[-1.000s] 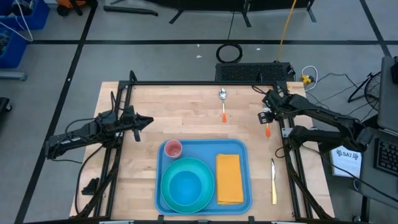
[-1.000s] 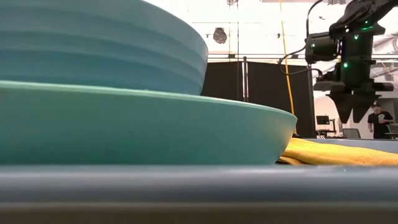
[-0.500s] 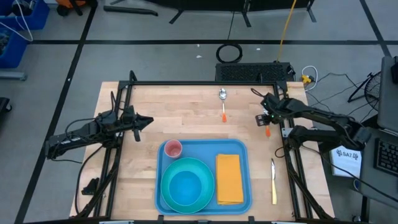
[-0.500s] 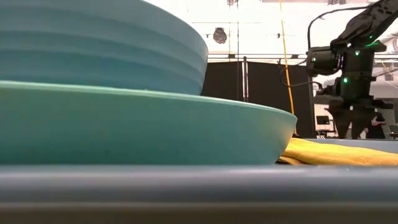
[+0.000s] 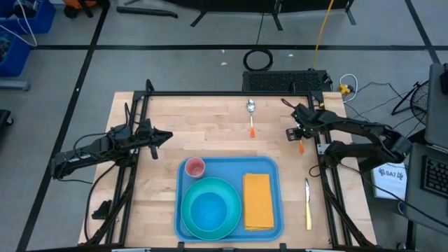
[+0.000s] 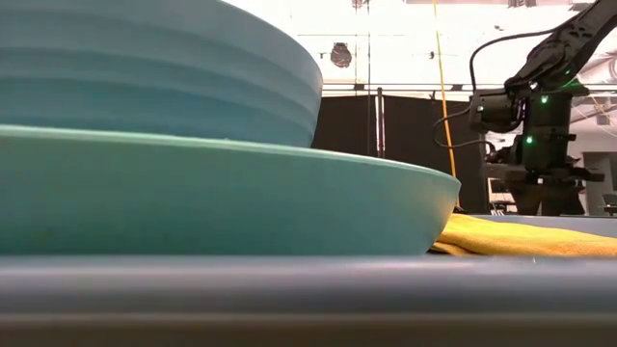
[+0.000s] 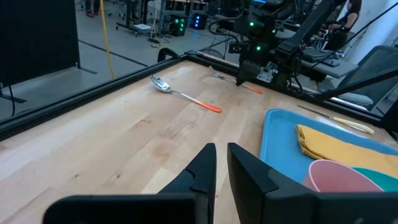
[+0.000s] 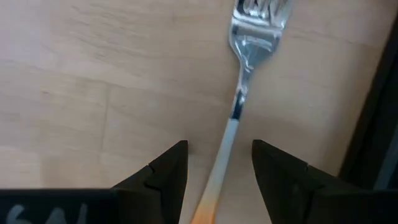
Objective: Set up tray
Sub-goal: Put the orange fork on the yellow napkin
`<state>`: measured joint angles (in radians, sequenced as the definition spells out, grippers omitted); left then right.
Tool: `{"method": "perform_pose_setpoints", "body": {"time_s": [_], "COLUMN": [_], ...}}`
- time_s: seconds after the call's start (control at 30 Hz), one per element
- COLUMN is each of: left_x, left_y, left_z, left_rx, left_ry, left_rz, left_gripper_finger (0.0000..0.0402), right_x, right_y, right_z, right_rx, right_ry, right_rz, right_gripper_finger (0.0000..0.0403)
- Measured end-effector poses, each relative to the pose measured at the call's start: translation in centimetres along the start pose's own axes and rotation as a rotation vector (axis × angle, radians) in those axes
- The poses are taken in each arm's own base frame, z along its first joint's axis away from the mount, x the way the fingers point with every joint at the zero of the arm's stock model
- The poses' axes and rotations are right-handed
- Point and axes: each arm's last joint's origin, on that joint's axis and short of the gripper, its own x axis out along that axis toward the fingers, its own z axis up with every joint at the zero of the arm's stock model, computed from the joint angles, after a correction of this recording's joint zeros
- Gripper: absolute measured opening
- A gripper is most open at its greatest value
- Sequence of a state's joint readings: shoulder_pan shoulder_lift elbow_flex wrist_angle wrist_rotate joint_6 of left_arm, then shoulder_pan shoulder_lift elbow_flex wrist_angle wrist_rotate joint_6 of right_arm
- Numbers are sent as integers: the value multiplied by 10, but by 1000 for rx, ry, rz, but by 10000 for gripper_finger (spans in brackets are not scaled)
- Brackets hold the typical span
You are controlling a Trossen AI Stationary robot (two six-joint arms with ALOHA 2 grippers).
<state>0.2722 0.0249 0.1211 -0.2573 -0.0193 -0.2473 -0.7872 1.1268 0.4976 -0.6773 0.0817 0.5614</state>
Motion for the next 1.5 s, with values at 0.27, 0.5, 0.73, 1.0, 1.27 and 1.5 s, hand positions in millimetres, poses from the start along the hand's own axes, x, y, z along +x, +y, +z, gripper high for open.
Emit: {"method": "perform_pose_setpoints", "body": {"time_s": [0.27,0.5,0.73,1.0,1.27,1.5], "left_x": [0,0,0,0,0,0], "left_y": [0,0,0,0,0,0], "left_z": [0,0,0,0,0,0], "left_rx": [0,0,0,0,0,0], "left_ry": [0,0,1,0,1,0], "left_rz": [0,0,0,0,0,0], "left_gripper_finger": [42,42,42,42,42,42], "right_x": [6,3,-7,-38,-74,-83], "right_y": [4,5,10,38,66,82], "right_z": [6,7,7,-16,-72,-131], "right_rx": [-17,-81,-115,-237,-302,-225], "right_ry": [-19,-100,-185,-212,-125,13], "right_rz": [5,-43,7,410,752,808], "right_gripper_finger": [102,11,4,2,1,1]}}
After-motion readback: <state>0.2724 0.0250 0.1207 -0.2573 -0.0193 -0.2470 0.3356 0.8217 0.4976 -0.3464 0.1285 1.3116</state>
